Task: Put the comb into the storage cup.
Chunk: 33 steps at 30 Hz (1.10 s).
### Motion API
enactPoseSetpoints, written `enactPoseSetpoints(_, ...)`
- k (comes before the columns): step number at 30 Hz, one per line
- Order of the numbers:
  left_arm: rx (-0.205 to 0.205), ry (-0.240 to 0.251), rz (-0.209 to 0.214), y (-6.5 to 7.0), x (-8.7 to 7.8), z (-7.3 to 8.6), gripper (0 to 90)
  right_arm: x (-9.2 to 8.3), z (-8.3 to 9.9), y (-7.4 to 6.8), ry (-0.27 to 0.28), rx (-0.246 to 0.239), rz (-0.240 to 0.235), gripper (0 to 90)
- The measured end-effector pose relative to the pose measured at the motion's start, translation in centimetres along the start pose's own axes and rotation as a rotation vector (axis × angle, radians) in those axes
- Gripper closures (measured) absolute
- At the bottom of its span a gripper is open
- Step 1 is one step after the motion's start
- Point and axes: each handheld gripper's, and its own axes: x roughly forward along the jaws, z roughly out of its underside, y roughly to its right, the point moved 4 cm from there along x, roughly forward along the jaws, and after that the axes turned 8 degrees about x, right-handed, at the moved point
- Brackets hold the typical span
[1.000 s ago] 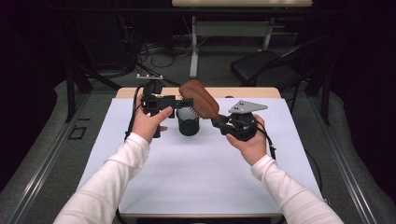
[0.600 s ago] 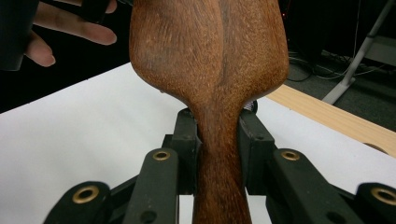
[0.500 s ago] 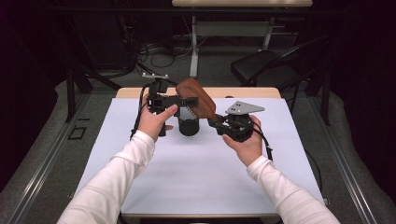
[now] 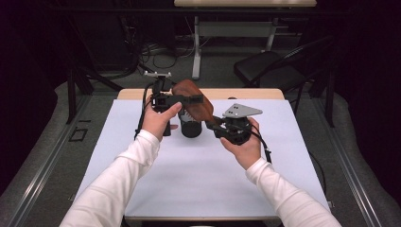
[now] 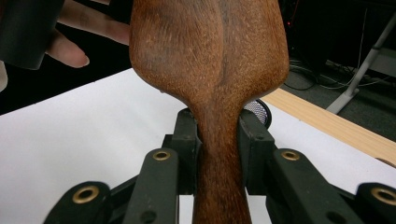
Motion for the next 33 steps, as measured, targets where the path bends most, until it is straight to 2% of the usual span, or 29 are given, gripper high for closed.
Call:
enactPoseSetpoints(5,-0.001,0.002,-0.008,-0.3,-0.2,-0.1,14.9,0.1,0.0,0.0,0.002,-0.001,0.001,71.6)
enactPoseSetpoints(11,-0.002,-0.001,-0.016,-0.4,-0.1,0.0,15.7,0.3,0.0,0.1,-0.002,-0.004,0.002,71.6)
enactPoseSetpoints(14,-0.001,0.002,-0.031,-0.4,-0.2,0.0,20.4,0.3,0.1,0.0,0.003,-0.005,0.003,71.6)
enactPoseSetpoints(17,-0.021,0.009,-0.043,-0.7,-0.6,0.0,28.4,0.3,0.1,0.0,0.007,-0.017,0.007,71.7)
enactPoseSetpoints(21,-0.070,0.021,-0.019,-0.8,-0.9,0.0,33.3,0.4,0.2,-0.2,0.007,-0.038,0.017,71.7)
enactPoseSetpoints(26,-0.061,0.002,-0.039,-0.7,-0.9,0.3,33.7,0.6,0.7,-0.4,0.003,-0.039,0.015,71.9)
enactPoseSetpoints(28,-0.052,-0.006,-0.034,-0.8,-0.9,0.3,34.1,0.7,0.9,-0.4,0.002,-0.040,0.016,71.9)
enactPoseSetpoints(33,-0.087,-0.004,-0.020,-1.0,-0.8,0.7,36.7,0.9,1.3,-0.3,0.001,-0.036,0.013,71.9)
